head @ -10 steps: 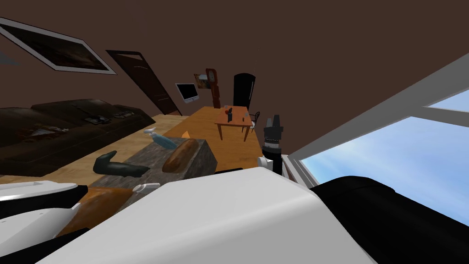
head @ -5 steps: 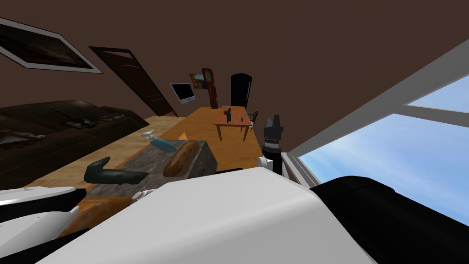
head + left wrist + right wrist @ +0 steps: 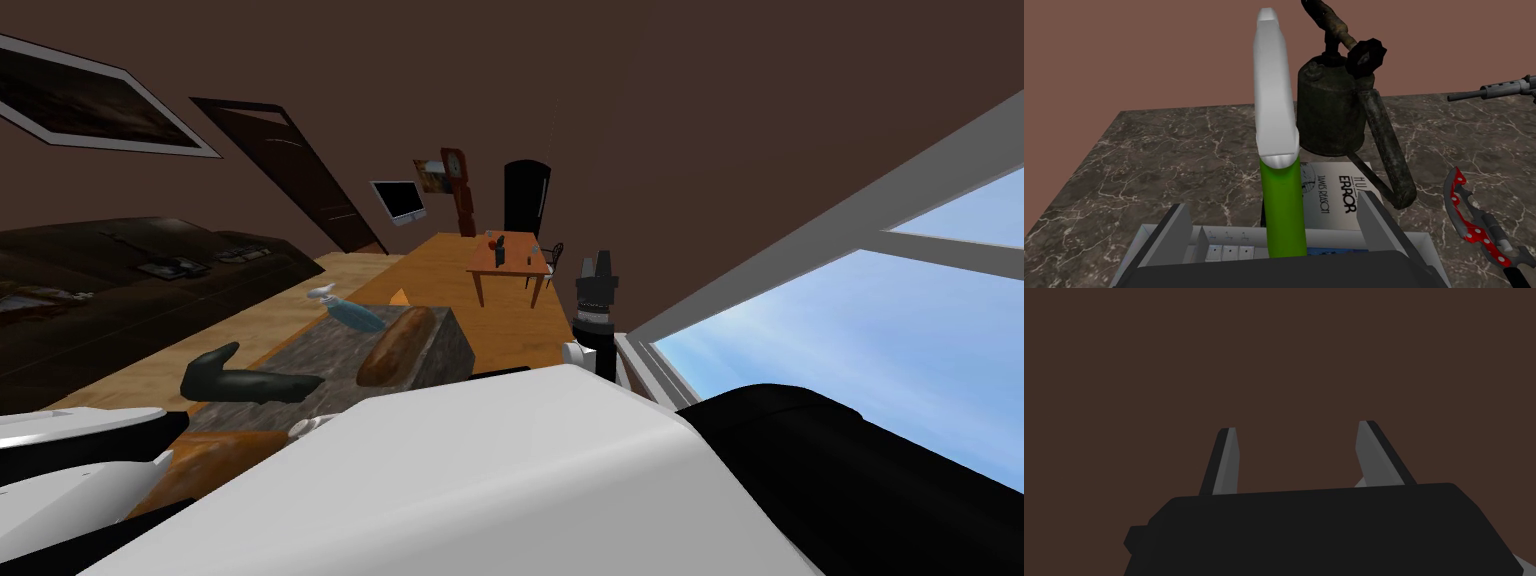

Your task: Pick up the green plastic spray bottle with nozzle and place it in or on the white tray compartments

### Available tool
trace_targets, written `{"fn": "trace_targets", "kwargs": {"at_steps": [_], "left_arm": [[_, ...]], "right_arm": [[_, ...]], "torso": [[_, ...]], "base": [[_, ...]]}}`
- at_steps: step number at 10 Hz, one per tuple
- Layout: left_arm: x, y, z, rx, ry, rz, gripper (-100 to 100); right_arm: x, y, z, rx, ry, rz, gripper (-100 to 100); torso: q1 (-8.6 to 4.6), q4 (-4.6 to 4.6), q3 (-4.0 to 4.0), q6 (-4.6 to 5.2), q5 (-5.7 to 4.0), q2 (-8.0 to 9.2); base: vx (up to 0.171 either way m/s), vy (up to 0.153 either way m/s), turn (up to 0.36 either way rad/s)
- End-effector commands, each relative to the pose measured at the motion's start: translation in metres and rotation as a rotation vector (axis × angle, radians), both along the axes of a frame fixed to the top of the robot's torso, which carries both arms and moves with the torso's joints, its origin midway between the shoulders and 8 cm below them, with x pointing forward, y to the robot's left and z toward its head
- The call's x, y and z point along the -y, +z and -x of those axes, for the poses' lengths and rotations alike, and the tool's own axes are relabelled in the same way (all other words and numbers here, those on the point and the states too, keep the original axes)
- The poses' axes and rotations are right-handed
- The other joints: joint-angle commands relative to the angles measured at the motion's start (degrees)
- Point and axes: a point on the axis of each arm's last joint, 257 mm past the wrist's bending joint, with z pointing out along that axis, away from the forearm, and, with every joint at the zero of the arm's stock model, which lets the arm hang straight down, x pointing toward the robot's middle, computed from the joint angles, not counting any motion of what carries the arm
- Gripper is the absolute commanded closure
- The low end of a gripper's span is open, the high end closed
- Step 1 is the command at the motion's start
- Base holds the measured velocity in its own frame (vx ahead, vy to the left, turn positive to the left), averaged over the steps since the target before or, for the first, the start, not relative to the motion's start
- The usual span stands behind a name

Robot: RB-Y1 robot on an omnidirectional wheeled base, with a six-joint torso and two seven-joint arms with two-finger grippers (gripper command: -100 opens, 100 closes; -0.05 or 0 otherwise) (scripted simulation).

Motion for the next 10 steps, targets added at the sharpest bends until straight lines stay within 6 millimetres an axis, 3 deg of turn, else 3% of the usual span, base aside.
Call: {"fn": "trace_targets", "kwargs": {"at_steps": [1,2,3,9,10], "left_arm": [[0.000,0.000,0.000,0.000,0.000,0.000,-100],[0.000,0.000,0.000,0.000,0.000,0.000,0],[-0.003,0.014,0.002,0.003,0.006,0.003,-100],[-0.010,0.046,0.009,0.013,0.022,0.010,-100],[-0.009,0.044,0.009,0.012,0.020,0.010,-100]], "right_arm": [[0.000,0.000,0.000,0.000,0.000,0.000,0],[0.000,0.000,0.000,0.000,0.000,0.000,0],[0.000,0.000,0.000,0.000,0.000,0.000,0],[0.000,0.000,0.000,0.000,0.000,0.000,0],[0.000,0.000,0.000,0.000,0.000,0.000,0]], "torso": [[0.00,0.00,0.00,0.00,0.00,0.00],[0.00,0.00,0.00,0.00,0.00,0.00],[0.00,0.00,0.00,0.00,0.00,0.00],[-0.05,0.02,0.05,0.00,-0.02,0.09],[-0.05,0.02,0.06,-0.01,-0.02,0.09]], "base": [[0.000,0.000,0.000],[0.000,0.000,0.000],[-0.019,-0.010,-0.042],[-0.022,-0.008,-0.022],[-0.010,-0.003,-0.002]]}}
